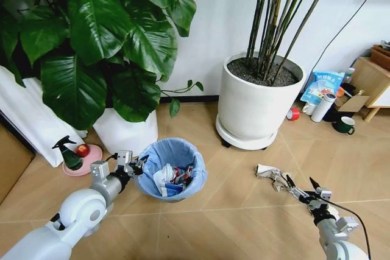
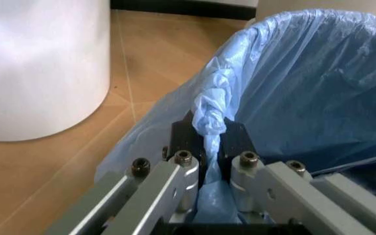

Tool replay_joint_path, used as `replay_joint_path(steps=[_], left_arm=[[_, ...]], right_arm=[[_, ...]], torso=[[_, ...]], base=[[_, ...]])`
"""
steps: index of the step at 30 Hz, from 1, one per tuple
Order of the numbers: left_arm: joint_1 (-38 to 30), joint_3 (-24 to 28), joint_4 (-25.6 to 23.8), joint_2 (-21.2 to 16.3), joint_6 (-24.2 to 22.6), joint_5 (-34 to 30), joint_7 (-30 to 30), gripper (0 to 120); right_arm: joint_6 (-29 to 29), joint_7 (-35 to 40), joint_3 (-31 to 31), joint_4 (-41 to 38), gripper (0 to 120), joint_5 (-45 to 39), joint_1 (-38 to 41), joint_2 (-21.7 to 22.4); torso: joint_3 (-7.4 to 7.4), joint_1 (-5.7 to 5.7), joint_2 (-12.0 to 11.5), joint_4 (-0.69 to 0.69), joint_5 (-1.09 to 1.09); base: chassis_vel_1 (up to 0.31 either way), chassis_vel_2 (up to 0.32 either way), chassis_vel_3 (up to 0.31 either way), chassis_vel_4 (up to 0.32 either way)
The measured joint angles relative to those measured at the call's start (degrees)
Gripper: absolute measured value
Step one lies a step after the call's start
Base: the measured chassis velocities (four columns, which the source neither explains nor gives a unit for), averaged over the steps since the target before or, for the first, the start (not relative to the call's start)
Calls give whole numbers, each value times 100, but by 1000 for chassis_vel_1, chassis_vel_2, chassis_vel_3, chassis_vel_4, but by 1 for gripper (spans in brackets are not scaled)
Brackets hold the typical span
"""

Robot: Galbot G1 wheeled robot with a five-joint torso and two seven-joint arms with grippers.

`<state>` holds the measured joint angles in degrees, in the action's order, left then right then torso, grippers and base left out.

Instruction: Pick up the trash bin and place the garbage on the floor into it.

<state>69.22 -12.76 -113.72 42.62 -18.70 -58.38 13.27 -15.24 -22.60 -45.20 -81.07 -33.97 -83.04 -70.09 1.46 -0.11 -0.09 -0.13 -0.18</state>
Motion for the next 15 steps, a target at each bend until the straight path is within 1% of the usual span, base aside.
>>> replay_joint_path(steps=[6,15], left_arm=[[-28,12,25,2,0,-13,-3,1],[-41,14,60,8,2,-17,-9,1]], right_arm=[[0,-5,42,51,100,0,43,-3],[-40,-13,133,134,100,1,107,30]], torso=[[0,0,0,2,0],[0,0,0,0,1]], base=[[-136,-7,144,12],[-135,-9,134,-4]])
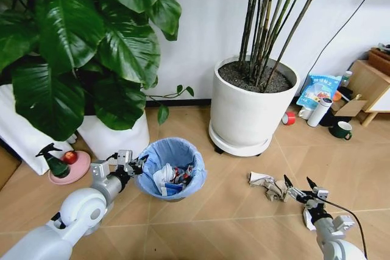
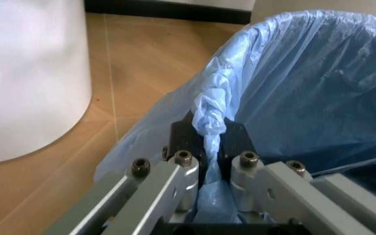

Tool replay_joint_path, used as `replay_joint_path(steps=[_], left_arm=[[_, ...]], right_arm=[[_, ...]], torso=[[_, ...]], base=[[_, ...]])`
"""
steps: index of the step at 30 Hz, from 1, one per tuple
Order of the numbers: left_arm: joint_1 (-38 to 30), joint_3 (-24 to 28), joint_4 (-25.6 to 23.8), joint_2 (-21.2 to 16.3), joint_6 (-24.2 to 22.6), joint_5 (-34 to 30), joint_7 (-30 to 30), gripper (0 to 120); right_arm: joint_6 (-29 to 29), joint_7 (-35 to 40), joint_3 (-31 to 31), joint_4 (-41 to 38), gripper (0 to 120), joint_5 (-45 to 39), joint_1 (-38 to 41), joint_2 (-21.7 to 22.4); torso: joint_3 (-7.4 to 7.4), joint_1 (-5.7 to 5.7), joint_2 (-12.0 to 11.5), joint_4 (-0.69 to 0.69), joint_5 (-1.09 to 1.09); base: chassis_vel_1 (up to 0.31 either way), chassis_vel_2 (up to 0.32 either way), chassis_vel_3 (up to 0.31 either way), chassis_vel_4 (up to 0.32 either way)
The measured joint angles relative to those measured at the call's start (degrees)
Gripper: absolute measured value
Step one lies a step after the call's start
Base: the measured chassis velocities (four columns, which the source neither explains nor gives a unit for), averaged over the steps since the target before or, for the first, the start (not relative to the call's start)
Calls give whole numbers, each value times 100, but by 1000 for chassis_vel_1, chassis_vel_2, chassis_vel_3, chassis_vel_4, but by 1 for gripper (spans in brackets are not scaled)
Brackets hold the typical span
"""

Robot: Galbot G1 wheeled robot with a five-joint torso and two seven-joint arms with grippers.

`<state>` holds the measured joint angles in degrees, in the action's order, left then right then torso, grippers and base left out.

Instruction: Pick up the trash bin and place the garbage on the floor into it.

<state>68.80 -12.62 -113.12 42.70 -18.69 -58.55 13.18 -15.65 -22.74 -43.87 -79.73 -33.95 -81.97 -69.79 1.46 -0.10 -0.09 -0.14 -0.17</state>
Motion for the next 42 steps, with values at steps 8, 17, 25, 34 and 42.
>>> replay_joint_path(steps=[8,17,25,34,42], left_arm=[[-11,12,9,1,0,-8,0,1],[-45,17,62,27,0,-14,-12,1],[-77,-4,146,23,13,-30,-58,1],[-160,9,260,2,18,-72,-72,1],[-164,11,330,4,18,-81,-71,1]], right_arm=[[-30,-67,87,100,100,3,43,109],[-360,-672,216,675,100,454,195,406],[-672,-1541,563,1459,100,1397,488,1181],[-639,-2942,1344,2833,100,1769,1992,1485],[-658,-3698,1843,3937,100,1918,2990,1421]], torso=[[0,0,0,1,0],[0,-1,0,0,2],[0,-1,0,0,0],[0,-1,0,1,0],[0,-1,0,1,-2]], base=[[-135,-5,134,10],[-115,-10,115,5],[0,0,0,0],[0,0,0,0],[0,0,0,0]])
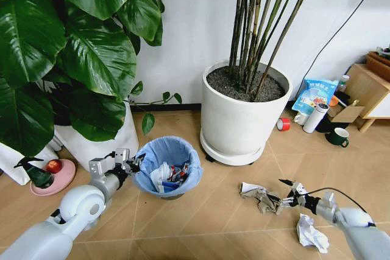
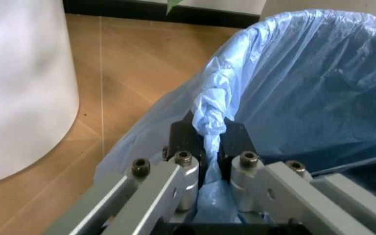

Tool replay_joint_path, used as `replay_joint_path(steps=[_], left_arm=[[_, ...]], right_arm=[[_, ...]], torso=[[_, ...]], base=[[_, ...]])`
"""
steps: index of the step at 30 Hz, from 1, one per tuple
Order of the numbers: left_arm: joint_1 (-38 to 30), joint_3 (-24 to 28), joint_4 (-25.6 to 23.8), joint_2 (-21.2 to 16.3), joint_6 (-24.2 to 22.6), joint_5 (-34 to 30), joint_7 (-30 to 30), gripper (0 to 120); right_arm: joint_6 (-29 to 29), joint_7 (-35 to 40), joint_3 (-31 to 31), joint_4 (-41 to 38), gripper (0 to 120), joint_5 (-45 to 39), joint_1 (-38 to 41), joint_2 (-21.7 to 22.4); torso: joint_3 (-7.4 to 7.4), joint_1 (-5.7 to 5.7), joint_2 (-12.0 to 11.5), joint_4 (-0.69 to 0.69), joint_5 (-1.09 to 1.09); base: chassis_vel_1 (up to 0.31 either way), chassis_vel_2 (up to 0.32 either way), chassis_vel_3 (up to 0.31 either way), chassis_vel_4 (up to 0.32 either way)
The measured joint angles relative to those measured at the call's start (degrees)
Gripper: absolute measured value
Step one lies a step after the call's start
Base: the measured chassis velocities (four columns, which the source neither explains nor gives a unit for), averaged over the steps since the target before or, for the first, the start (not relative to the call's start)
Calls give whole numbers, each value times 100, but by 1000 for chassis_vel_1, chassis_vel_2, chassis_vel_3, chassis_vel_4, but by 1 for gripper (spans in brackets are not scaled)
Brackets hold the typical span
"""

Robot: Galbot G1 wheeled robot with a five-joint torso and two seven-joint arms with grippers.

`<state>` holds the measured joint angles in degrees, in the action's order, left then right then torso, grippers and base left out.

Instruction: Pick up the trash bin and place the garbage on the floor into it.

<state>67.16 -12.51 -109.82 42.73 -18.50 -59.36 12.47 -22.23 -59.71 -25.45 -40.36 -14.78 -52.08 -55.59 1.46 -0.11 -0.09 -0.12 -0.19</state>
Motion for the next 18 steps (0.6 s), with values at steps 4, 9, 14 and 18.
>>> replay_joint_path(steps=[4,9,14,18], left_arm=[[-41,-4,27,-5,0,-31,0,1],[-88,-7,75,-3,0,-56,4,1],[-100,-23,99,14,0,-60,5,1],[-104,-39,102,27,0,-68,6,1]], right_arm=[[70,-51,199,253,100,0,236,0],[182,-48,482,452,100,-7,515,-6],[299,115,760,531,100,-6,615,-36],[327,243,899,587,100,1,605,-59]], torso=[[0,0,0,-1,1],[0,0,0,0,0],[0,0,0,0,2],[0,0,0,-1,2]], base=[[0,0,0,0],[0,0,0,0],[0,0,0,0],[0,0,0,0]])
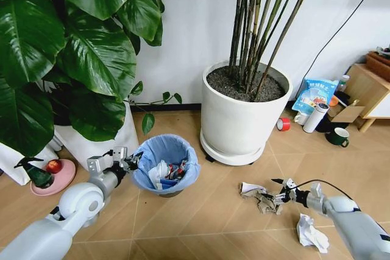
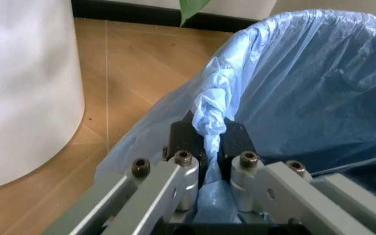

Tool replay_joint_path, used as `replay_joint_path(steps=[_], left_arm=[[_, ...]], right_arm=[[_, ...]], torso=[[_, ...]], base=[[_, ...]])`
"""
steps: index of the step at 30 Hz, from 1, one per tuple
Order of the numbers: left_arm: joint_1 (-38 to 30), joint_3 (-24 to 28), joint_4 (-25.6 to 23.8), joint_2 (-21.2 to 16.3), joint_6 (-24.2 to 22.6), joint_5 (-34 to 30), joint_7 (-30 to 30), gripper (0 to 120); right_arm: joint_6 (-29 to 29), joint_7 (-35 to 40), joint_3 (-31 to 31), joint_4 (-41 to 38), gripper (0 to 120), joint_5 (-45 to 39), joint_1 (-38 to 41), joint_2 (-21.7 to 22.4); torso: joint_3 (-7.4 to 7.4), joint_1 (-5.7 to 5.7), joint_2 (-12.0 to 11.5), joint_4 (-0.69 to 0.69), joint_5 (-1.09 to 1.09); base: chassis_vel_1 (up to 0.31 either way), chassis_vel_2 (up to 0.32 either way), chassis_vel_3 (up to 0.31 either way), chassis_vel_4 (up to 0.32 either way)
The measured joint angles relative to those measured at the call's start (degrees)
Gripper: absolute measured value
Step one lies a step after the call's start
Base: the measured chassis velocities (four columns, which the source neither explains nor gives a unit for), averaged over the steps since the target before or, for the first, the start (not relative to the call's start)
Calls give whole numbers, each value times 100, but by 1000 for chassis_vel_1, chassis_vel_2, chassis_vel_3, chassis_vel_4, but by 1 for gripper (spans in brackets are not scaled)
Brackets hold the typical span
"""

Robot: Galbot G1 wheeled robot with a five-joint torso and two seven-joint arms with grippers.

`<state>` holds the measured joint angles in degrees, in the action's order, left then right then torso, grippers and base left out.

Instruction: Pick up the trash bin and place the garbage on the floor into it.

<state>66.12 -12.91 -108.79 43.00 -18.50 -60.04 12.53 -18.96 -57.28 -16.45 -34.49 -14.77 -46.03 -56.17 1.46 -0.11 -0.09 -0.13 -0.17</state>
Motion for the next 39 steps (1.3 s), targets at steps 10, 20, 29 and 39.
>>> replay_joint_path(steps=[10,20,29,39], left_arm=[[0,-12,-2,6,0,-3,4,1],[-9,-22,-12,22,0,-18,15,1],[-16,-23,-18,-3,-2,-52,30,1],[-20,-30,-30,-19,-5,-66,32,1]], right_arm=[[58,161,45,6,100,137,-112,-21],[226,815,164,5,94,395,-250,-18],[329,940,304,29,68,160,-341,-33],[393,767,349,8,29,-106,-384,2]], torso=[[0,0,0,0,-1],[0,1,0,0,-1],[0,1,0,0,-1],[-1,0,1,0,1]], base=[[0,0,0,0],[0,0,0,0],[0,0,0,0],[0,0,0,0]])
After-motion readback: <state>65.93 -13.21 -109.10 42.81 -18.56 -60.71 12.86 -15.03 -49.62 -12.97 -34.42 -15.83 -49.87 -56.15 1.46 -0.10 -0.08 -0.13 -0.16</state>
